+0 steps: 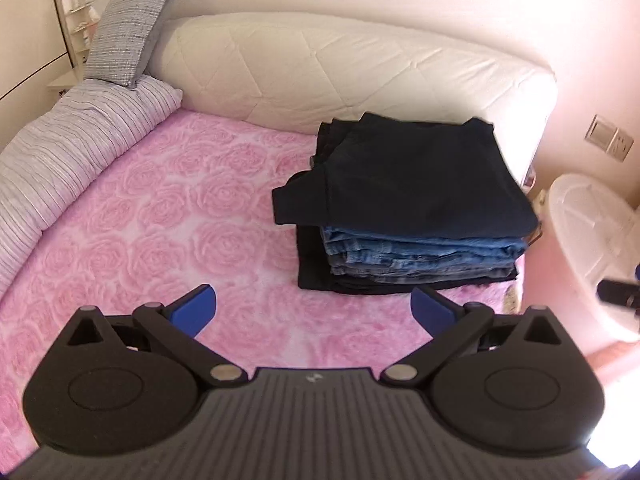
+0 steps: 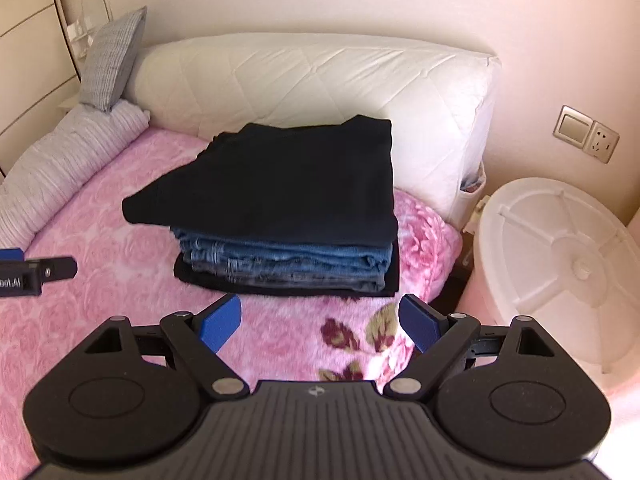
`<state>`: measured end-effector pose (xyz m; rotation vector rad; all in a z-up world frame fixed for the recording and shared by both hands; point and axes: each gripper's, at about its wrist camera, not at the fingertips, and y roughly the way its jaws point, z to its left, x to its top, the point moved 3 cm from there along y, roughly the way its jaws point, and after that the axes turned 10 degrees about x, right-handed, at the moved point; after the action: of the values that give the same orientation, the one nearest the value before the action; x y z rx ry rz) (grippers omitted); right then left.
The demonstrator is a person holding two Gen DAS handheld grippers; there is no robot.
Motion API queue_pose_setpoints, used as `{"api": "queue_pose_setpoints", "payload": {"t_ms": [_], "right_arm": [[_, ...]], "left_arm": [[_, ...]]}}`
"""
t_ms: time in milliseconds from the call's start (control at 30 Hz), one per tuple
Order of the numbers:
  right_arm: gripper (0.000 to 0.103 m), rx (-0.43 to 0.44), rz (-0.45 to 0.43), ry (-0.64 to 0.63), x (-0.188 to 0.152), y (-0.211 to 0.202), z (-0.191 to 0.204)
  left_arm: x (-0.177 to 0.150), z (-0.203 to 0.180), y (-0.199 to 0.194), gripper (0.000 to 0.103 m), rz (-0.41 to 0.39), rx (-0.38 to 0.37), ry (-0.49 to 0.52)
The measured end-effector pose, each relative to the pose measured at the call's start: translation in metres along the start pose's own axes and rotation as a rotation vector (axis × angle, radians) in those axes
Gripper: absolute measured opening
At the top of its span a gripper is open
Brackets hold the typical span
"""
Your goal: Fold clothes
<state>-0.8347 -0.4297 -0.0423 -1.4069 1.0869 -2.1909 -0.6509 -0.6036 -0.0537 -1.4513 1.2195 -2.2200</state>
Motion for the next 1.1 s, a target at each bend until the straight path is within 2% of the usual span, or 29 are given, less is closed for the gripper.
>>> {"api": "queue_pose_setpoints", "payload": {"t_ms": [33, 300, 700, 867, 1100], "right_arm": [[0.088, -0.006, 0.005, -0.003, -0.001, -0.003, 0.001], [0.088, -0.019, 0.01, -0.018, 0.007, -0.023, -0.002], [0.088, 0.04, 0.019, -0.028, -0.019, -0.027, -0.004], [0.088, 0.022, 0.006, -0.032, -0.03, -0.042, -0.001], [0.088, -0.047, -0.033, -0.017, -0.053, -0.074, 0.014]], "left_arm": [[0.0, -0.003, -0.004, 0.102, -0.003, -0.002, -0.007], [-0.004, -0.024, -0.039, 0.102, 0.007, 0.002, -0.019], [-0.028, -0.027, -0.08, 0.102, 0.023, 0.032, -0.045], [-0.034, -0.028, -0.091, 0.102, 0.01, 0.016, -0.044], [-0.056, -0.02, -0.111, 0.102, -0.018, -0.039, -0.016]]}}
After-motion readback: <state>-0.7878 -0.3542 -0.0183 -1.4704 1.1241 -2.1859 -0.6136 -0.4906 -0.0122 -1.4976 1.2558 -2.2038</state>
